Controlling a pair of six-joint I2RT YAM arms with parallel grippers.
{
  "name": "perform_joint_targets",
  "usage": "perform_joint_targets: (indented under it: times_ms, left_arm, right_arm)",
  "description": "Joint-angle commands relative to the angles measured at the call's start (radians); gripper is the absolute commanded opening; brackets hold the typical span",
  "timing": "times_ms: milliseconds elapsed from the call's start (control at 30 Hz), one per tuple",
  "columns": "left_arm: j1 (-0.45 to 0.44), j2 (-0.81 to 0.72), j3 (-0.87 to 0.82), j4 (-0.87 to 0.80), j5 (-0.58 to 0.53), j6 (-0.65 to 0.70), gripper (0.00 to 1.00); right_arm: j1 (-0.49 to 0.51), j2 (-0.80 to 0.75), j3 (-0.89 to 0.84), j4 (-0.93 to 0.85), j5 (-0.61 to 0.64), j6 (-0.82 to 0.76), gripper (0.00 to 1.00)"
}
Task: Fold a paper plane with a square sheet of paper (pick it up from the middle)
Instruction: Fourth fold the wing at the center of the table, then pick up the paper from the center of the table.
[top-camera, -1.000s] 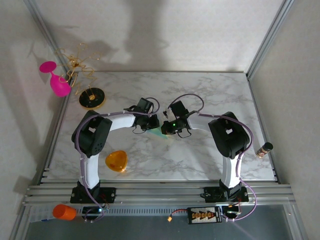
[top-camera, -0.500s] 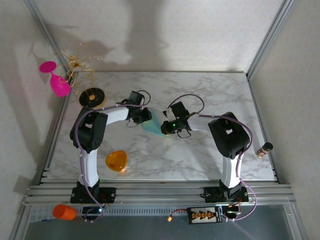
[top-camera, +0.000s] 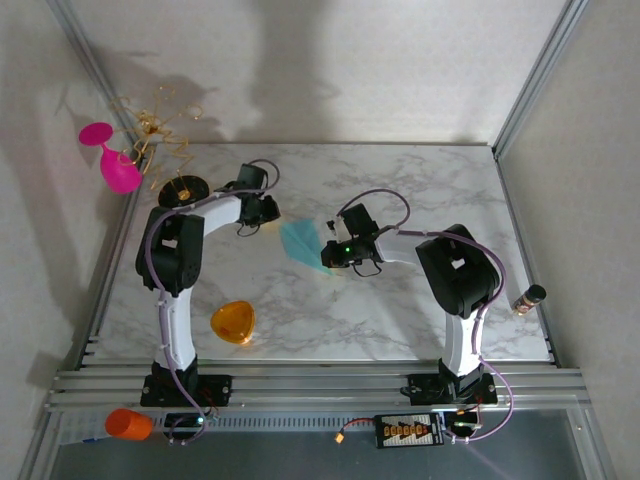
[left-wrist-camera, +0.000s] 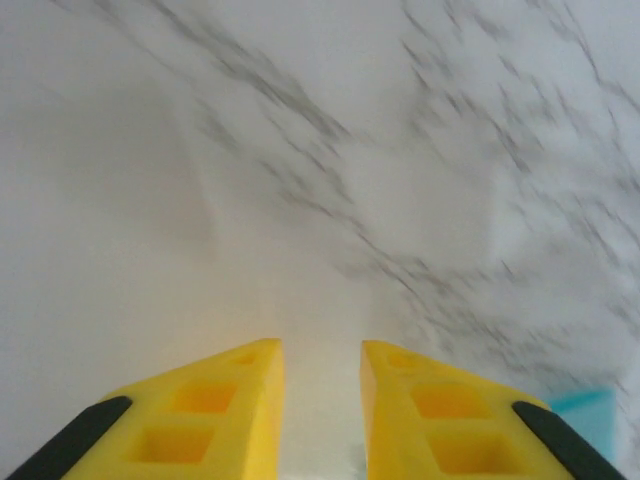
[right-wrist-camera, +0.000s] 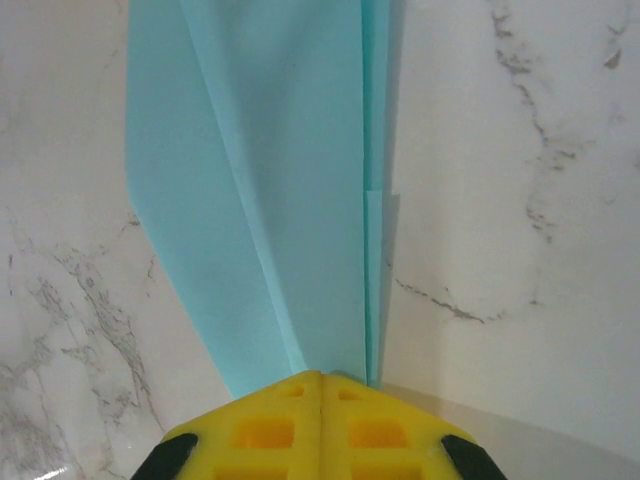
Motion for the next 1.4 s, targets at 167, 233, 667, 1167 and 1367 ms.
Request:
perform_joint_targets:
  times_ms: [167, 233, 667, 1167, 1367]
  left_arm:
    - [-0.041, -0.228, -0.105, 0.039, -0.161, -0.1, 0.41]
    - [-0.057, -0.278, -0.164, 0.075, -0.123, -0.138, 0.45]
    - [-0.087, -0.456, -0.503, 0.347, 0.171, -0.387, 0.61]
    - [-0.16, -0.285, -0.49, 0.429, 0.311, -0.466, 0.56]
    - [-0.169, -0.247, -0.481, 0.423, 0.316, -0.468, 0.52]
  right_arm:
    - [0.07, -0.096, -0.122, 0.04, -0.001, 0.373, 0.06]
    - [0.067, -0.136, -0.103, 0.058, 0.02, 0.385, 0.1]
    - [-0.023, -0.094, 0.003, 0.097, 0.056, 0.18, 0.38]
    - [-0.041, 0.086, 0.145, 0.037, -0.077, 0.102, 0.22]
    - [-0.041, 0.099, 0.146, 0.038, -0.086, 0.097, 0.23]
